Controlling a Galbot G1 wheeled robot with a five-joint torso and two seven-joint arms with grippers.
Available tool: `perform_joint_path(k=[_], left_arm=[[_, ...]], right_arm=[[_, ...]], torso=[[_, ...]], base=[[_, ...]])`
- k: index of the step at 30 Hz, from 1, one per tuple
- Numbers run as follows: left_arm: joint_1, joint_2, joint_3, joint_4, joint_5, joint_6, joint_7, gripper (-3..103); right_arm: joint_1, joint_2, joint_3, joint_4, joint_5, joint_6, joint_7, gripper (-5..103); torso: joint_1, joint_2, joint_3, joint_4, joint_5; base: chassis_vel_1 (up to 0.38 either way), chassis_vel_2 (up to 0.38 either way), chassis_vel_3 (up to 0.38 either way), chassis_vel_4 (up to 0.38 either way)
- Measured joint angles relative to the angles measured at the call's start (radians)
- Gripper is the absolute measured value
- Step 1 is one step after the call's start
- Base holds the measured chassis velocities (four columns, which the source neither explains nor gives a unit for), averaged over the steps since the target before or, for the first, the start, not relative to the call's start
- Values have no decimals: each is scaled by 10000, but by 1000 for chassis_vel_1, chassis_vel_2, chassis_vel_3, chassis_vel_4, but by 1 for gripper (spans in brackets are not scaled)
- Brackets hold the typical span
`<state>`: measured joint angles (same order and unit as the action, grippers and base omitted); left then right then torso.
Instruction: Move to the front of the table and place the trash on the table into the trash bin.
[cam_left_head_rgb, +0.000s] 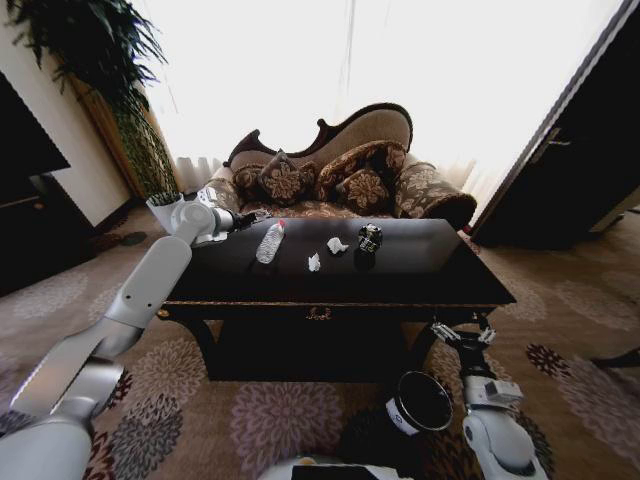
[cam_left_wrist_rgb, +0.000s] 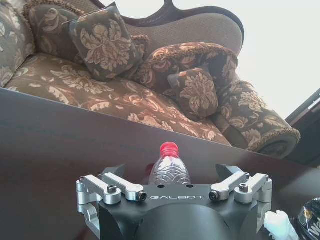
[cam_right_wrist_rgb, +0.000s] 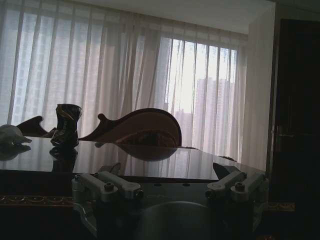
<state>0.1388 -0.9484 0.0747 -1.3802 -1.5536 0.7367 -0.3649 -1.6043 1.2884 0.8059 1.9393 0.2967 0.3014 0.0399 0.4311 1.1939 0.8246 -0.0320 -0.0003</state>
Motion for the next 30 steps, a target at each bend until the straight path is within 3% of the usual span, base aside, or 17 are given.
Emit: perform_joint_path(k=[3, 7, 10, 13, 16, 30], left_arm=[[-215, -122, 132, 379, 235, -2, 716, 100], [-382, -405, 119, 805, 92, -4, 886, 100], [-507, -669, 54, 1160, -194, -6, 652, 100], [-751, -1223, -71, 1692, -892, -12, -452, 100], [-752, -1303, -7, 1682, -995, -12, -731, 100], [245, -1441, 180, 1162, -477, -17, -691, 100]], right_arm=[[-19, -28, 18, 4, 0, 3, -1, 100], [-31, -64, 22, 4, 1, 4, -1, 100], [-67, -71, 32, 6, -7, 5, -7, 100], [-135, -61, 110, 6, -36, 26, -21, 100], [-138, -57, 118, 0, -64, 29, -24, 100], [-28, 105, -102, -118, -288, 29, -34, 100]], torso=[[0, 0, 0, -1, 1], [1, 0, 0, -2, 2], [1, 0, 0, -2, 3], [1, 0, 0, -6, 3], [1, 0, 1, -4, 3], [0, 0, 0, -3, 1]], base=[[0, 0, 0, 0], [0, 0, 0, 0], [0, 0, 0, 0], [0, 0, 0, 0], [0, 0, 0, 0], [0, 0, 0, 0]])
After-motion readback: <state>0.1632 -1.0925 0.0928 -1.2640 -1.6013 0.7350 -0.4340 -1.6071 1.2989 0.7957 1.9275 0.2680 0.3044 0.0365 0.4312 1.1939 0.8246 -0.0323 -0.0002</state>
